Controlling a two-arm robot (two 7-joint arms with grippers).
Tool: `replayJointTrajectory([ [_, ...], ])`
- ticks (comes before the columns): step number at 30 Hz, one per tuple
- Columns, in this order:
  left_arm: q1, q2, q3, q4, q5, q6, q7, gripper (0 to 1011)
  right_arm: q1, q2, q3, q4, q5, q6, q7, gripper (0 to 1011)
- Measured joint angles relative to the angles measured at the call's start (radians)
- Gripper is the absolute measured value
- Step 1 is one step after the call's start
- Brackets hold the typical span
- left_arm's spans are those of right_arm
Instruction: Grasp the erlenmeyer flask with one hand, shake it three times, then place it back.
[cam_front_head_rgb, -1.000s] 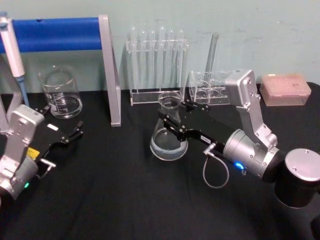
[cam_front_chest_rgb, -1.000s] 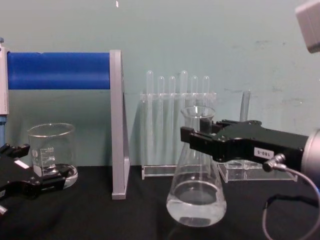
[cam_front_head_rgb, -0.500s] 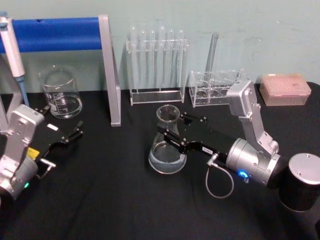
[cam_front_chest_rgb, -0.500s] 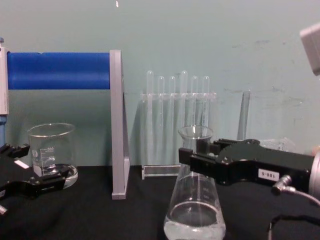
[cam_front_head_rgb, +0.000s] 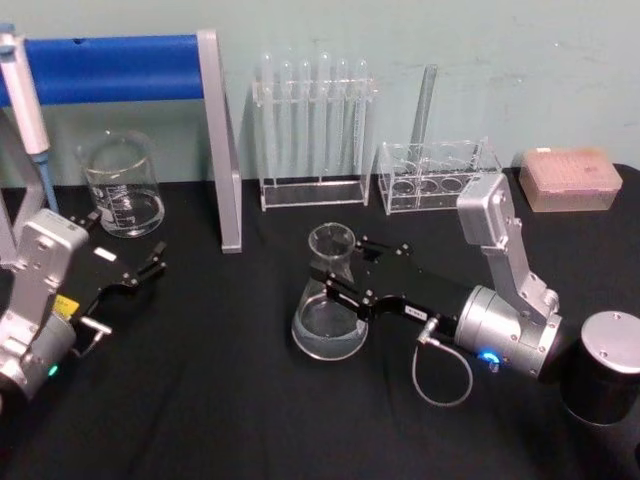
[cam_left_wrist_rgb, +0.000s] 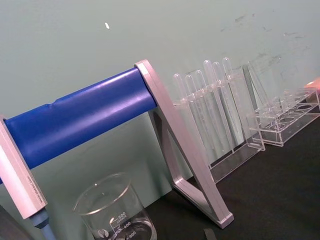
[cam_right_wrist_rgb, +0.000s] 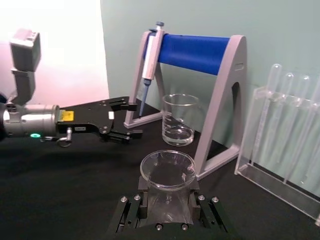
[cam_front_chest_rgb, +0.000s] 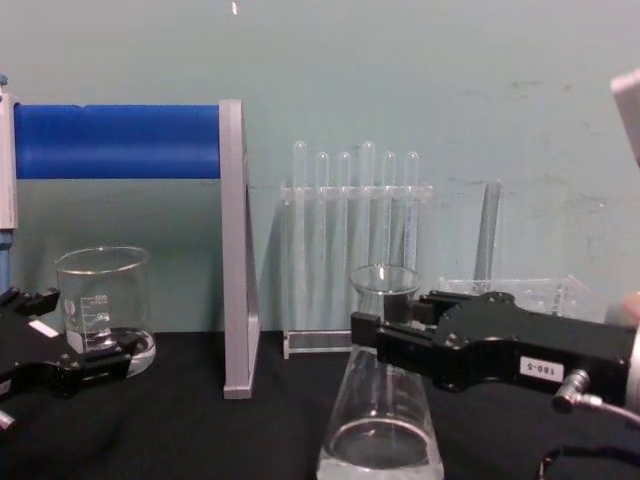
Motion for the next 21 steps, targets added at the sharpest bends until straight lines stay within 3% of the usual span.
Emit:
replayJointTrajectory([
  [11, 0.0, 0.0, 0.0, 0.0, 0.0, 0.0, 0.0, 1001, 0.023, 0.02, -0.029, 0.049, 0.046, -0.054, 0.068, 453],
  [21, 0.0, 0.0, 0.0, 0.0, 0.0, 0.0, 0.0, 1001, 0.035, 0.025, -0.043, 0.085, 0.071, -0.069, 0.08, 453],
])
